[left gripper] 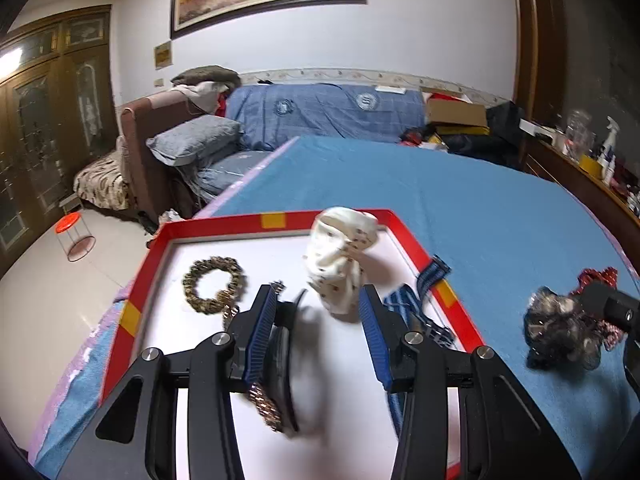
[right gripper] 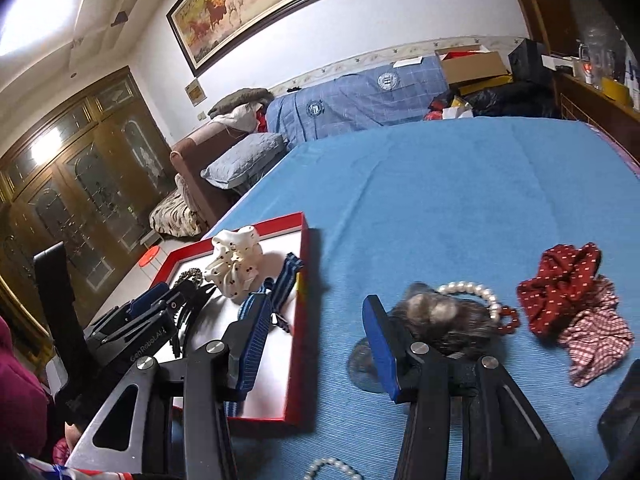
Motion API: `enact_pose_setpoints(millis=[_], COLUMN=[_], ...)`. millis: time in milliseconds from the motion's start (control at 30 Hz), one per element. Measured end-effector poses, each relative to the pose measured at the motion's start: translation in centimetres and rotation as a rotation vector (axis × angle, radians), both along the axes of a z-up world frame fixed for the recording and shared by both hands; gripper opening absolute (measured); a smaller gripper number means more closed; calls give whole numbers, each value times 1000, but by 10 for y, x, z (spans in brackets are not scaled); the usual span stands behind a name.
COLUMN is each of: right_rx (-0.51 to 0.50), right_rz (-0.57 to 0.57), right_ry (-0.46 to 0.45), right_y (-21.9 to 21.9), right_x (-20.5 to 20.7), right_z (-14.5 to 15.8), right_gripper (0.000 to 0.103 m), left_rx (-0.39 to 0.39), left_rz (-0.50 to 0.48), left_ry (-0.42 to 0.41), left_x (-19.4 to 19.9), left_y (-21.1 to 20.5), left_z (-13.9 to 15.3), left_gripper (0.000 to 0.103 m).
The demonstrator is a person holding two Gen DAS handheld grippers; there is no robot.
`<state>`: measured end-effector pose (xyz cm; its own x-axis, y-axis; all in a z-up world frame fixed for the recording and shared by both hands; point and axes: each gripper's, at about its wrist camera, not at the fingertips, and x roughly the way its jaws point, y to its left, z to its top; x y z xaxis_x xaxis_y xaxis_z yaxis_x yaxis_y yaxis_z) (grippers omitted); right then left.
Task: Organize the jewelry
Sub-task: 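Move the left tool to the dark organza scrunchie while the right tool reaches the red polka-dot scrunchie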
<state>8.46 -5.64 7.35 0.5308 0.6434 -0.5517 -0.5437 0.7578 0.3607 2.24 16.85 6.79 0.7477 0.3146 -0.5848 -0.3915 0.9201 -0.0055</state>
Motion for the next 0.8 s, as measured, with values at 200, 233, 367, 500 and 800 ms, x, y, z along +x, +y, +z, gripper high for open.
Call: enact_pose_setpoints(millis=[200,233,367,500,800], right_rx=[0,6,46,98,196], right_rz=[-60,-75,-138,-197,-296], right_ry=[-53,-54,-43,-41,-22], right_y=[-32,-40,-72,-100,-147], right_x=[0,2,11,15,20], right_z=[7,8,10,17,25], right_gripper=[52,52,52,52,55], left_rx=[27,22,-18,-38,-137], left_rz=[-49,-62,-129,-196,-412], left_ry=[-7,-9,8,20,74], left_x=[-4,-5,-4,-2,14], left_y=[-22,-27,-44,-67,-124], left_z=[12,15,20,26,29], left_gripper=[42,42,42,42,66])
